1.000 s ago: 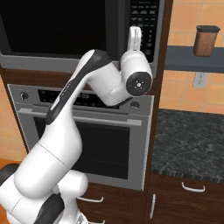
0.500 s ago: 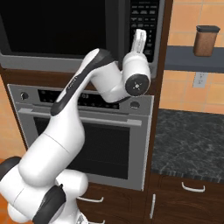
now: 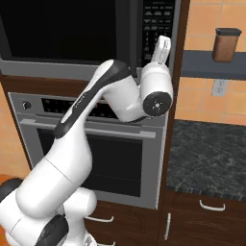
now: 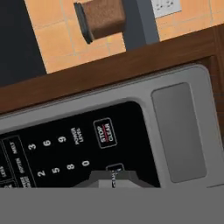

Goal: Open the microwave, place the bowl with waffle inside the microwave, then close the microwave door and turn it on.

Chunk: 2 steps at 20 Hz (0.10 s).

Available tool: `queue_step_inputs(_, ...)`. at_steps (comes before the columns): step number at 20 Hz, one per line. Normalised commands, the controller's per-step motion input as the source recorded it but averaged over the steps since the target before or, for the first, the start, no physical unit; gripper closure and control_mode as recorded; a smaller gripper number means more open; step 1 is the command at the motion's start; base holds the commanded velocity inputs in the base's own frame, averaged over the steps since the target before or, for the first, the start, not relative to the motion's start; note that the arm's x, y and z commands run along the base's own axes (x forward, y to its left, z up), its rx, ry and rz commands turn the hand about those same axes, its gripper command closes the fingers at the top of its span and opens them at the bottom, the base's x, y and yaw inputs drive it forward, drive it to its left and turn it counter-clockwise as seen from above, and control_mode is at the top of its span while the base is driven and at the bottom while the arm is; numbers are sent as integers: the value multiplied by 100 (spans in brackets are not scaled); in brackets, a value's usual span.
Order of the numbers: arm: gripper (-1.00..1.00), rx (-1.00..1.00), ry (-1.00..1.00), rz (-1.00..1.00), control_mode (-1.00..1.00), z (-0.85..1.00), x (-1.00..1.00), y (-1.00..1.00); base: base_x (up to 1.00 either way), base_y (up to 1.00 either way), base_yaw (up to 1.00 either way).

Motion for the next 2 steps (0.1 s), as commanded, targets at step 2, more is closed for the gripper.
queue_step_inputs(2, 100, 0, 1, 0, -100, 4, -80, -21, 0, 0, 0)
